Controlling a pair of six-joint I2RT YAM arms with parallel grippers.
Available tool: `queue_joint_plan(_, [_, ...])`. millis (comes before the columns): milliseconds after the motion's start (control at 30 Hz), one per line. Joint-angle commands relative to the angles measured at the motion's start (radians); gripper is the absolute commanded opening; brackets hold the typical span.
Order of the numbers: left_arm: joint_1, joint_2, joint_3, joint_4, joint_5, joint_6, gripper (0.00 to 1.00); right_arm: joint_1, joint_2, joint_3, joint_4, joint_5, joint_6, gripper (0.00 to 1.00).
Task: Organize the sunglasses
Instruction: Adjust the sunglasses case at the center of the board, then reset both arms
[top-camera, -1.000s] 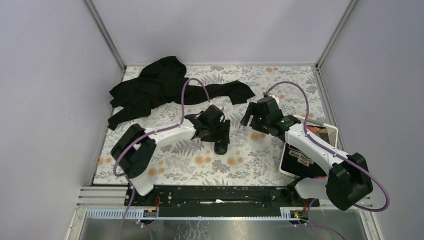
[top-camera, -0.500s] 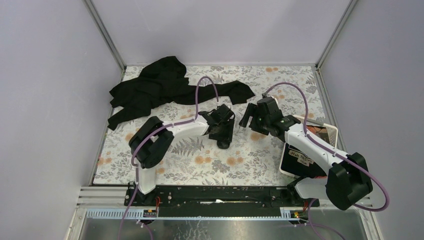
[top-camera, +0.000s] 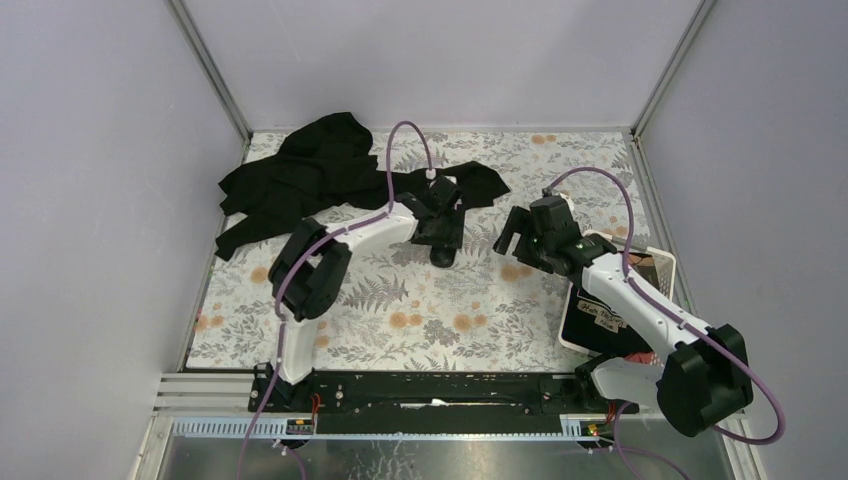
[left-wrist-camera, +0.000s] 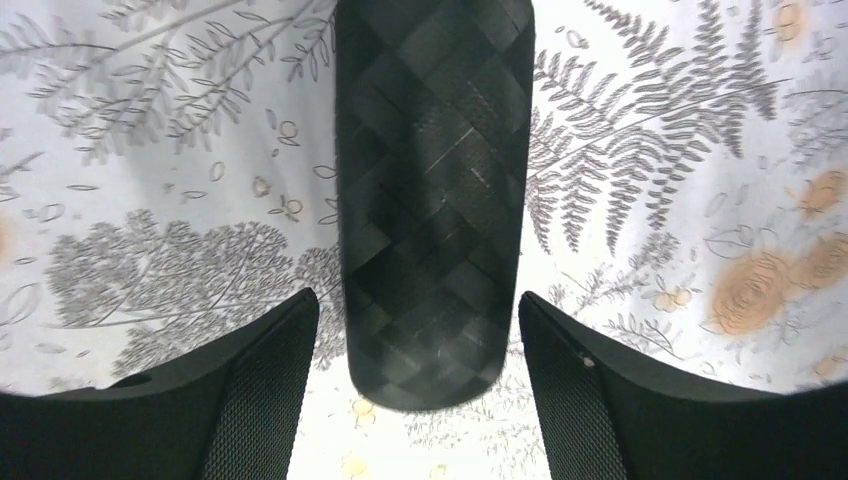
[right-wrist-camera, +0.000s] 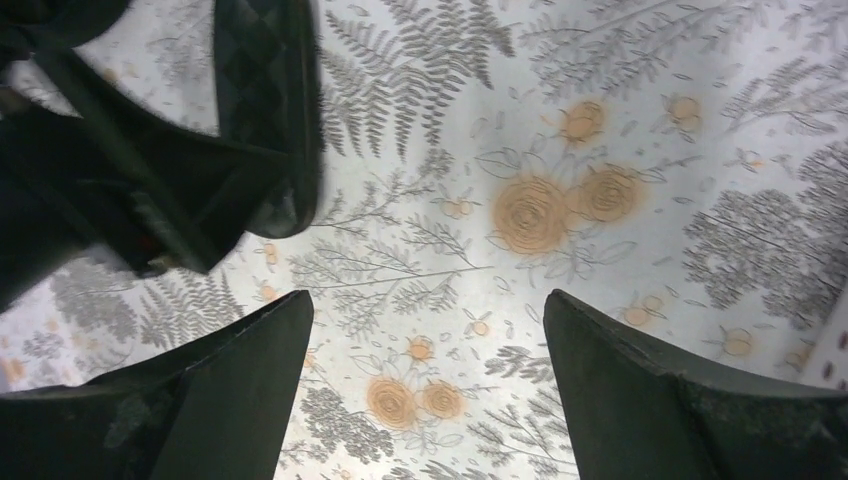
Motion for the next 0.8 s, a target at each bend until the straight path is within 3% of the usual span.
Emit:
queue_joint_plan(0, [0.017,-0.165,0.031,-0.034,-0.006,0.050,0.78,-0.014,-0.045,0.077,-0.108,0.125,-0.019,0.96])
queue_joint_plan(133, [0.062,-0.342,0.008,-0.034,0.054,0.067,0.77,-0.015,-0.160,0.126,-0.127,0.263,-0.041,1.00])
queue_joint_plan(300, [0.086,-0.594,-0.033,-0.044,-0.056,0.107,0.78,-0.016,-0.286,0.199,-0.149,0.463,-0.097,1.00])
queue_joint_plan(333, [0.086,-0.648,-0.052,-0.032,-0.080,0.120,0.79,-0.015,-0.312,0.204,-0.144,0.501,-0.102,1.00])
queue_joint_plan(400, [0.087,-0.748,-0.096,-0.015,-0.139,0.144,0.91,-0.016,-0.380,0.200,-0.126,0.575,-0.109,1.00])
queue_joint_plan(467, [0.088,-0.828,-0.140,-0.003,-0.185,0.172,0.94,-0.016,-0.436,0.181,-0.097,0.645,-0.115,1.00])
queue_joint_plan(567, [0.090,-0.900,-0.190,-0.009,-0.222,0.180,0.97,-0.015,-0.513,0.136,-0.033,0.720,-0.154,1.00])
queue_joint_plan(767, [0.089,-0.918,-0.223,-0.025,-0.167,0.171,0.97,-0.015,-0.556,0.081,0.021,0.819,-0.164,1.00])
